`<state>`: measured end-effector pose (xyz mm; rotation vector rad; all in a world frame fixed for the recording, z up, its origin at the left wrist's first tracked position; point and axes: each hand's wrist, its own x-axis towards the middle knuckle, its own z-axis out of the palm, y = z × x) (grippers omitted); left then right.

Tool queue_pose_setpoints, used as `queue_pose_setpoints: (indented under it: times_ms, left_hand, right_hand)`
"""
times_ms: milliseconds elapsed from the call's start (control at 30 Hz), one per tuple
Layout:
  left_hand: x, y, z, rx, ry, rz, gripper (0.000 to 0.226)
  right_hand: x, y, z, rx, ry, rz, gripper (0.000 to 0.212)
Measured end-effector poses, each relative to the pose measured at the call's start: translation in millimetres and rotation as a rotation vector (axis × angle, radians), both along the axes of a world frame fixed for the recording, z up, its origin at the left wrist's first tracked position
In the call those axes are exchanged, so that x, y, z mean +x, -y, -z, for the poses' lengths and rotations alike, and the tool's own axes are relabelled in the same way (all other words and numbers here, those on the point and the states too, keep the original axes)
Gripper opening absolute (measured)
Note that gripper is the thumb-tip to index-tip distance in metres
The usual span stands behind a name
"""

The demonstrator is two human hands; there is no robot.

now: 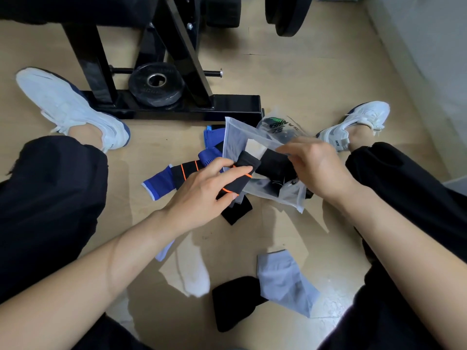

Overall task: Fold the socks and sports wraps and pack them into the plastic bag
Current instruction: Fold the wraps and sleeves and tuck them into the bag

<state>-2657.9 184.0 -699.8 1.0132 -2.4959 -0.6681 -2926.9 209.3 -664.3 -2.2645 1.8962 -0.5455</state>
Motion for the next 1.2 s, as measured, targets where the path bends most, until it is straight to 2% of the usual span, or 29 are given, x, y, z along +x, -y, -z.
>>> queue_pose_setpoints:
  times_ms: [167, 300, 533, 833, 1000, 1200]
  left_hand:
    - [-31, 20, 5, 0.02, -0.046, 0.004, 0.06]
    - [-62, 37, 15, 0.022, -0.03, 0.047, 0.06]
    - [-121, 70, 44, -0.087, 0.306, 0.104, 0.066]
    - [-154, 88, 93, -0.051, 0.662, 0.134, 0.061]
    - [-158, 89, 106, 0.037, 0.682, 0.106, 0.063]
    - [-176, 88, 118, 0.146, 0.606, -0.02, 0.067]
  right_hand:
    - [-6, -1, -6, 0.011, 0.141, 0.081, 0.032]
    - [-10, -4, -16, 0.064, 0.234, 0.117, 0.04]
    - [-21, -10, -29, 0.093, 0.271, 0.104, 0.056]
    - [-28, -15, -34, 0.079, 0.335, 0.127, 0.056]
    - [-25, -18, -31, 0.092, 0.354, 0.11, 0.057]
    - [-14, -20, -28, 0.11, 0.361, 0.053, 0.061]
